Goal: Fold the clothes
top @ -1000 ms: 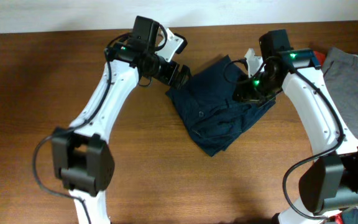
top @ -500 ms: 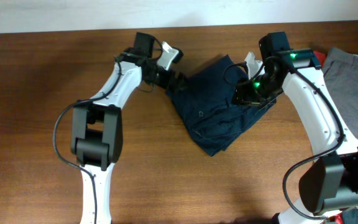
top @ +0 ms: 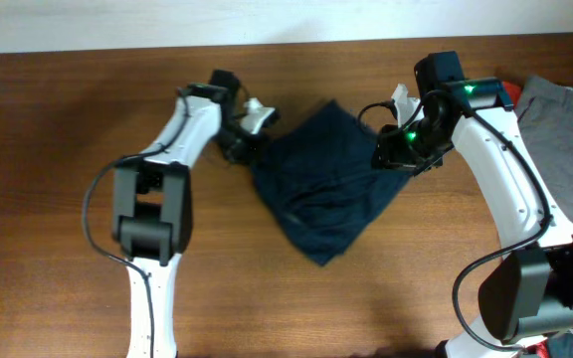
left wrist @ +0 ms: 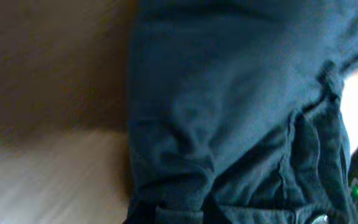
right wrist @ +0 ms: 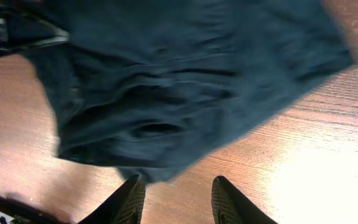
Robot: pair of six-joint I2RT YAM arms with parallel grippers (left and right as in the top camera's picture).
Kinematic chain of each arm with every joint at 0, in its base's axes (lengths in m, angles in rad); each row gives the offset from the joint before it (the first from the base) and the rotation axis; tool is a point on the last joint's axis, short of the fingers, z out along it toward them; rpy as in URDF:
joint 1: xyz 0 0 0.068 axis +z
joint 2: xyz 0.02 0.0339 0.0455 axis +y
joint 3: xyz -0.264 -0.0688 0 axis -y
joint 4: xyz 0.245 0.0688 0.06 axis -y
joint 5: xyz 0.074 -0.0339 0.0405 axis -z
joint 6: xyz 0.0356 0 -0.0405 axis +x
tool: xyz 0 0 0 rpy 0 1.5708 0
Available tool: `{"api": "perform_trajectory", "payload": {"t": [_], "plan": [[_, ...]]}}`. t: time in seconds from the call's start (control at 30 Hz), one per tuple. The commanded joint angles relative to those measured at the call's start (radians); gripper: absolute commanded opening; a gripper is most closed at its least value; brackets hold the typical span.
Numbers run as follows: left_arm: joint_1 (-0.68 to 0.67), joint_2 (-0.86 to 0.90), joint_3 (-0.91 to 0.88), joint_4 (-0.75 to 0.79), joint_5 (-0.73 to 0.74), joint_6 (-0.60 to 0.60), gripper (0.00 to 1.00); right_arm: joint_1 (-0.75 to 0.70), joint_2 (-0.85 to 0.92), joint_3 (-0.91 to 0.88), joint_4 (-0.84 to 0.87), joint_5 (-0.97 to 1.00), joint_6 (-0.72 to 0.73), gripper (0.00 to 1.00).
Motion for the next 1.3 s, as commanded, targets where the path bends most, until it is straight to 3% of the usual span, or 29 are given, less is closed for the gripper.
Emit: {"api": "perform_trajectory", "payload": {"t": [0.0, 0.37, 0.6, 0.9, 0.93, 0.97, 1.1, 1.17, 1.27], "plan": [[0.118, -0.1, 0.023, -0.102, -0.251, -0.039, 0.01, 0.003, -0.015, -0.002, -0.006, -0.01, -0.008, 0.4], [0.428, -0.172, 0.011, -0.279, -0.616, -0.098, 0.01, 0.003, -0.015, -0.002, -0.018, -0.01, -0.008, 0.4], [0.631, -0.172, 0.012, -0.174, -0.703, -0.092, 0.02, 0.003, -0.015, -0.002, -0.018, -0.01, -0.008, 0.4], [0.794, -0.172, 0.012, -0.053, -0.727, -0.092, 0.05, 0.003, -0.015, -0.002, -0.019, -0.01, -0.008, 0.4], [0.811, -0.172, 0.012, -0.05, -0.697, -0.094, 0.12, 0.003, -0.015, -0.002, -0.021, -0.01, -0.008, 0.4], [0.826, -0.172, 0.014, -0.048, -0.653, -0.094, 0.29, 0.003, -0.015, -0.002, -0.022, -0.01, -0.008, 0.4], [0.863, -0.174, 0.076, -0.108, -0.597, -0.094, 0.78, 0.003, -0.015, -0.002, -0.023, -0.014, -0.008, 0.4], [0.872, -0.179, 0.137, -0.158, -0.596, -0.1, 0.93, 0.003, -0.015, -0.002, -0.026, -0.014, -0.007, 0.4], [0.878, -0.2, 0.264, -0.251, -0.596, -0.103, 0.99, 0.003, -0.015, -0.002, -0.037, -0.014, -0.007, 0.4]]}}
